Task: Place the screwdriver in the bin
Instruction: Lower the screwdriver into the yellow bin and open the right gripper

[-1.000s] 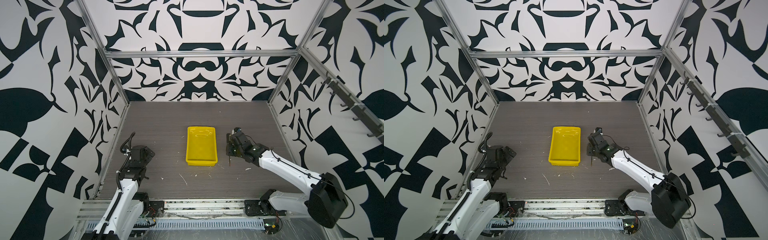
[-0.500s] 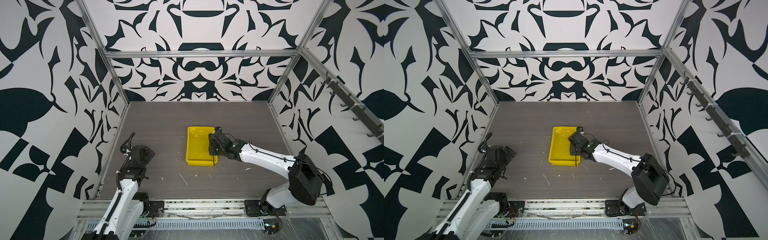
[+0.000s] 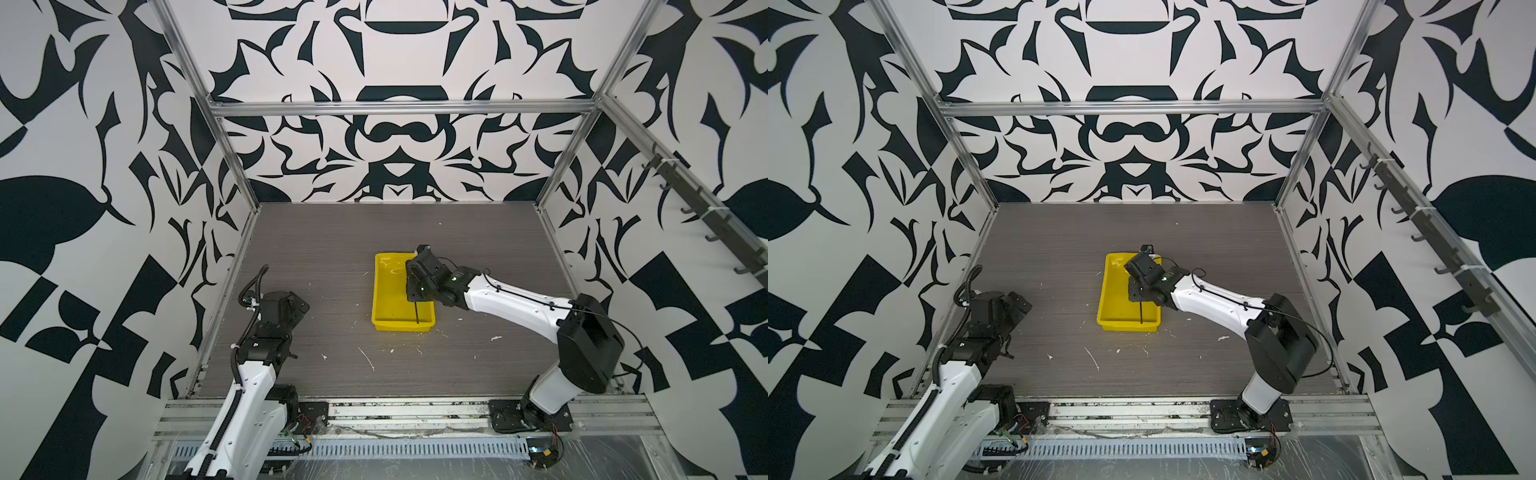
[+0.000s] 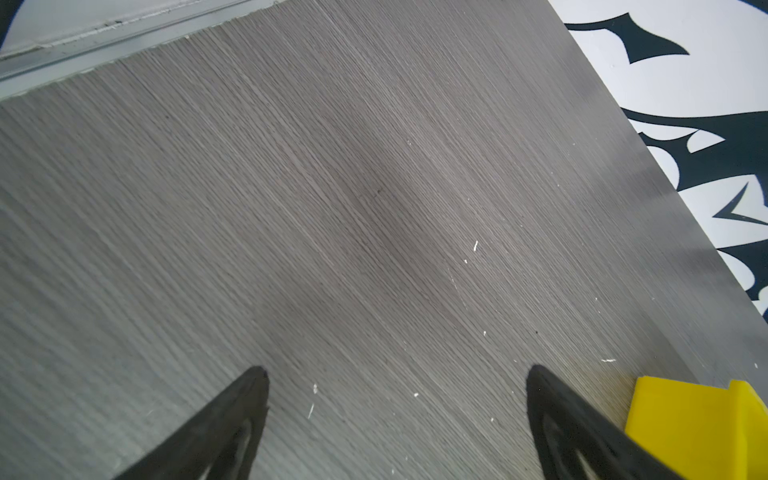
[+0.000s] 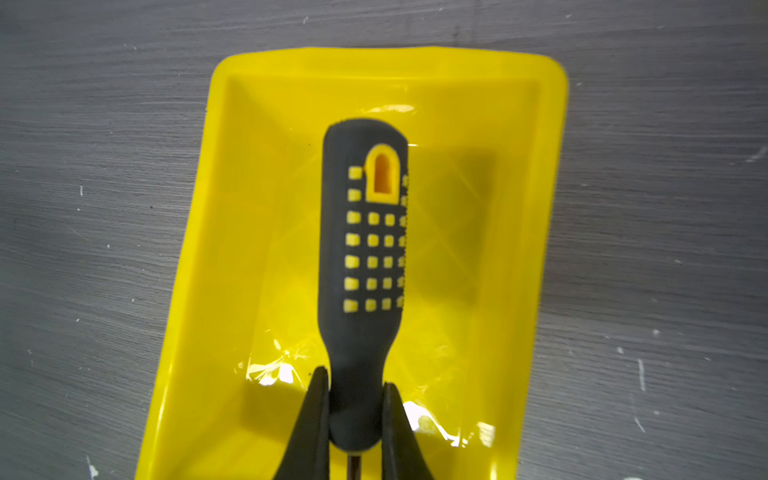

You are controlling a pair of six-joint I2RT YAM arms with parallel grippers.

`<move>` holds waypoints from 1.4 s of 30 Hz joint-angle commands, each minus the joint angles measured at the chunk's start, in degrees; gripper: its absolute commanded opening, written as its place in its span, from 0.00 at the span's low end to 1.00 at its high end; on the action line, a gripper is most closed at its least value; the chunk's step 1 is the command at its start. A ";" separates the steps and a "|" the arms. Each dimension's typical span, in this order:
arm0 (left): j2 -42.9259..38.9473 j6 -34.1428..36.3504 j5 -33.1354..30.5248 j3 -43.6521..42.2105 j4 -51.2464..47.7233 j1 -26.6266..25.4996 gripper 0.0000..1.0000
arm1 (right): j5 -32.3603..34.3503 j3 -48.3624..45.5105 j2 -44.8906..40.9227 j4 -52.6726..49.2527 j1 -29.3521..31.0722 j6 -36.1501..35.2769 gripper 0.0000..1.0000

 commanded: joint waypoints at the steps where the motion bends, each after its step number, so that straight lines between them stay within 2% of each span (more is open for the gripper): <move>1: -0.05 -1.03 -0.24 -0.11 -0.30 0.27 0.99 | -4.20 5.63 3.42 -2.38 -0.03 -0.79 0.03; 4: 0.48 -0.99 -0.29 0.06 -0.36 0.26 1.00 | -5.76 9.62 6.71 -4.85 -0.03 -1.12 0.04; 12: 0.58 -1.28 -0.53 -0.28 0.36 0.27 1.00 | -10.07 12.71 11.06 -3.77 -0.01 0.27 0.06; 26: 1.64 -1.83 -1.38 0.25 -0.50 0.27 0.99 | -13.10 13.23 13.07 -3.18 -0.62 0.66 0.10; 29: 1.86 -1.73 -0.94 0.39 -0.68 0.27 1.00 | -12.10 12.83 12.80 -2.37 -0.62 0.45 0.11; 42: 2.14 -1.85 -0.94 0.24 -0.16 0.27 1.00 | -15.14 16.95 15.59 -5.21 -5.07 -3.96 0.10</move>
